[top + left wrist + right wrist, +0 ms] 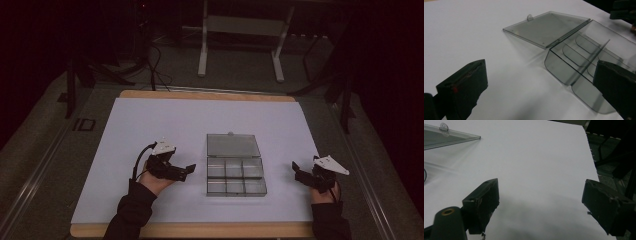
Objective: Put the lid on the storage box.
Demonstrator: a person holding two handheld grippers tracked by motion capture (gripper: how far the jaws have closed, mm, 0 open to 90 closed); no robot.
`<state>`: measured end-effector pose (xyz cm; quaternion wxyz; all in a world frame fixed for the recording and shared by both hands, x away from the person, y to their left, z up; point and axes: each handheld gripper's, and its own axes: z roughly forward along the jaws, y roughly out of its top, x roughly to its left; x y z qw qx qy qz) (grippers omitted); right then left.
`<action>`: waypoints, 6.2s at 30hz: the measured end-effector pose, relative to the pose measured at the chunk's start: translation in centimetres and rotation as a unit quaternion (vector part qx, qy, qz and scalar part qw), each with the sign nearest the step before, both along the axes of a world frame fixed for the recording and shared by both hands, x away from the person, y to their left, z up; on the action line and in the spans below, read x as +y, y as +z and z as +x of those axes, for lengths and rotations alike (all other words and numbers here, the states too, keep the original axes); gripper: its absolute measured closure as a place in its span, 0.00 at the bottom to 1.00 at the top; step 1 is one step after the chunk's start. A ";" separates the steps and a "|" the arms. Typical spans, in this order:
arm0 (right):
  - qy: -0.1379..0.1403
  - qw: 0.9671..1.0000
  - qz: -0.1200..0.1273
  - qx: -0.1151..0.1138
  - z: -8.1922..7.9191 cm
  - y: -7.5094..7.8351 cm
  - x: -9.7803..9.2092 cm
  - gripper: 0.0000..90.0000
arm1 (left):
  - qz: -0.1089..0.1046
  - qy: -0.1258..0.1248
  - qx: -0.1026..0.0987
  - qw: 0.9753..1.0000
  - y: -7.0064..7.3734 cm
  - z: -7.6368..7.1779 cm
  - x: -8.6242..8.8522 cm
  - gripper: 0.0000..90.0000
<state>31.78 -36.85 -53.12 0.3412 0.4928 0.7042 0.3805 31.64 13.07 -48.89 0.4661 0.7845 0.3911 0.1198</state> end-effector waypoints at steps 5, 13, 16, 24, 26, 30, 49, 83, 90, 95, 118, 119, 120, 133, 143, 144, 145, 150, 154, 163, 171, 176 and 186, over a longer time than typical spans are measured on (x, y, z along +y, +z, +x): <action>0.001 1.000 -0.003 0.000 0.0 0.0 0.0 0.16 | 0.004 0.012 0.010 1.000 0.2 1.0 -0.8 0.02; 0.001 1.000 -0.003 0.001 0.0 0.0 0.0 0.16 | 0.007 0.018 0.024 1.000 0.7 2.6 -2.3 0.02; 0.001 1.000 -0.003 0.001 0.0 0.0 0.1 0.16 | 0.008 0.016 0.027 0.999 1.0 3.2 -3.0 0.02; 0.002 1.000 -0.001 0.001 0.0 0.0 0.0 0.16 | 0.013 0.022 0.042 0.999 1.4 5.0 -5.1 0.02; 0.002 1.000 -0.001 0.000 0.0 0.0 0.0 0.16 | 0.010 0.023 0.048 0.999 1.4 5.4 -5.5 0.02; 0.002 1.000 -0.001 0.000 0.0 0.0 0.0 0.16 | 0.002 0.029 0.070 0.997 1.3 6.5 -6.4 0.02; 0.005 1.000 -0.001 0.000 0.0 0.0 0.0 0.16 | -0.002 0.050 0.138 0.989 -1.3 9.4 -8.9 0.04; 0.006 1.000 -0.011 0.001 0.0 0.0 0.2 0.16 | -0.086 0.003 0.182 0.980 -3.6 9.7 -7.2 0.47; 0.006 1.000 -0.021 0.010 0.2 -0.1 0.4 0.16 | -0.111 -0.011 0.156 0.981 -3.2 9.4 -6.0 0.65; 0.007 1.000 -0.027 0.013 0.3 0.0 0.6 0.16 | -0.129 -0.024 0.148 0.980 -3.0 9.4 -5.3 0.75; 0.130 0.991 0.007 0.016 1.3 4.8 5.7 0.15 | -0.117 -0.056 0.073 0.989 -1.8 7.7 -4.6 0.89; 0.137 0.990 0.009 0.024 1.5 4.9 5.9 0.15 | -0.116 -0.056 0.071 0.989 -1.8 7.7 -4.6 0.89; 0.139 0.990 0.004 0.029 1.7 5.1 6.3 0.15 | -0.116 -0.057 0.069 0.989 -1.8 7.6 -4.6 0.89; 0.177 0.983 0.033 0.032 4.4 5.8 10.0 0.23 | -0.122 -0.066 0.062 0.988 -2.0 7.7 -4.4 0.90; 0.190 0.979 0.050 0.047 6.0 5.9 11.0 0.44 | -0.129 -0.070 0.063 0.987 -2.2 7.8 -4.2 0.90; 0.195 0.978 0.051 0.051 6.0 5.8 11.1 0.47 | -0.130 -0.070 0.063 0.987 -2.2 7.8 -4.2 0.90; 0.196 0.978 0.051 0.052 6.0 5.8 11.1 0.50 | -0.131 -0.070 0.063 0.987 -2.3 7.8 -4.2 0.90; 0.198 0.977 0.043 0.063 6.1 5.5 11.3 0.66 | -0.132 -0.071 0.061 0.987 -2.3 7.8 -4.2 0.90; 0.194 0.978 0.039 0.069 6.2 5.4 11.2 0.75 | -0.129 -0.072 0.060 0.987 -2.2 7.8 -4.2 0.90; 0.197 0.977 0.033 0.067 5.9 5.9 10.8 0.83 | -0.112 -0.067 0.053 0.990 -1.6 7.4 -4.5 0.89; 0.209 0.976 0.027 0.058 5.1 6.3 10.4 0.86 | -0.101 -0.070 0.043 0.991 -1.0 6.8 -4.5 0.88; 0.216 0.974 0.028 0.056 4.6 6.5 10.2 0.87 | -0.100 -0.071 0.039 0.992 -0.9 6.4 -4.4 0.87; 0.230 0.971 0.035 0.048 3.0 6.6 9.7 0.89 | -0.082 -0.071 0.011 0.994 -0.2 4.5 -3.9 0.87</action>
